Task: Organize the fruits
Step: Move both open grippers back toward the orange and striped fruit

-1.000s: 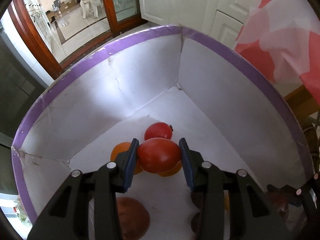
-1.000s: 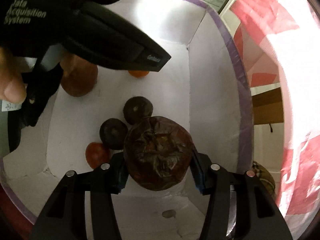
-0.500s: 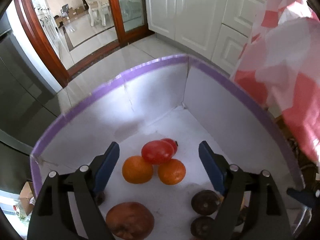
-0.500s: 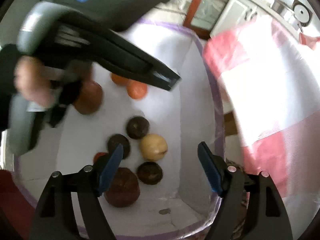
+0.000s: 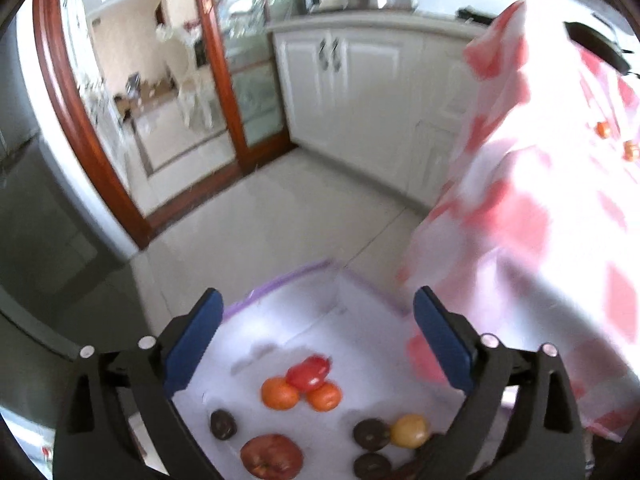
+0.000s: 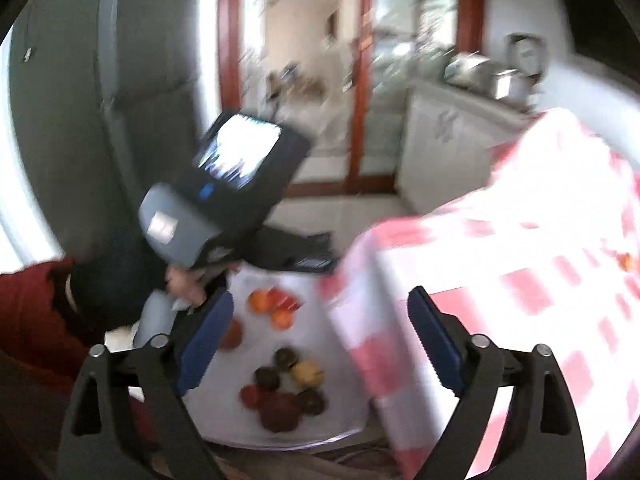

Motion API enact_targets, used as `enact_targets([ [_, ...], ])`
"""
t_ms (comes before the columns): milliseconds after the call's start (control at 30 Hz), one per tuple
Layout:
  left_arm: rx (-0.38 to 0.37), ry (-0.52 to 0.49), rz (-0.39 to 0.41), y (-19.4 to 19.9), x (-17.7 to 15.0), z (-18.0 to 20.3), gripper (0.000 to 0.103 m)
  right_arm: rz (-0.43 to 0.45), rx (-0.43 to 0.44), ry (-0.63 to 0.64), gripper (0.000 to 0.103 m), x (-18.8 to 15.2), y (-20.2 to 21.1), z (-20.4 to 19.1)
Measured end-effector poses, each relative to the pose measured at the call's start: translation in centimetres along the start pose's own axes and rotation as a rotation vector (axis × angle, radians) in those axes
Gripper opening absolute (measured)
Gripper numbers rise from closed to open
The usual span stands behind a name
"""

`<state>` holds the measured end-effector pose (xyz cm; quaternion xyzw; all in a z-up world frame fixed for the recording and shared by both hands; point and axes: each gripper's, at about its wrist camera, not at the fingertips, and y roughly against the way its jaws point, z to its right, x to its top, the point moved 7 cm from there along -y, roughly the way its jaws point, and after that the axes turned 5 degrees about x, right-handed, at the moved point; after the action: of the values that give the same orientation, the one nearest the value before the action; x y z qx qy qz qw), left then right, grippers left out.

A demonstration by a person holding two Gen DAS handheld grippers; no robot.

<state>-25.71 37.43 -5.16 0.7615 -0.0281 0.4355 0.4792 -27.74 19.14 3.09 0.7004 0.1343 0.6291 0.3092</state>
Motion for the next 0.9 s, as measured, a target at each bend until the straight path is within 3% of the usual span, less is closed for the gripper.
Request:
enact_targets([
  [133, -0.097, -0.035, 0.103, 4.2, 3.1, 4.4, 0.101, 0.103, -0.162, -0.087, 0.088, 0.5, 6.0, 6.3],
  [233, -0.236, -0.063, 0.161, 7.4, 6.1, 9.9, 0.101, 0.144, -0.300, -0.182, 0.088, -0.6, 9.8, 12.2],
  [467, -0.490, -0.106, 0.157, 9.0, 11.3, 26.4, 0.101, 0.167, -0.527, -0.464, 0.088, -7.0, 15.7, 25.1],
  [700, -0.508, -0.149, 0.122, 5.4, 14.8, 40.7, 0.101, 0.143, -0.627, -0.642, 0.088, -12.4, 18.4, 35.9],
  [767, -0.500, -0.153, 0.113, 4.7, 15.6, 43.4, 0.101, 0.136, -0.647, -0.673, 0.088, -13.4, 19.2, 37.5],
  [900, -0.502, -0.078, 0.071, 2.8, 16.8, 45.0, 0.101, 0.180, -0.677, -0.757, 0.088, -15.7, 20.6, 40.4],
])
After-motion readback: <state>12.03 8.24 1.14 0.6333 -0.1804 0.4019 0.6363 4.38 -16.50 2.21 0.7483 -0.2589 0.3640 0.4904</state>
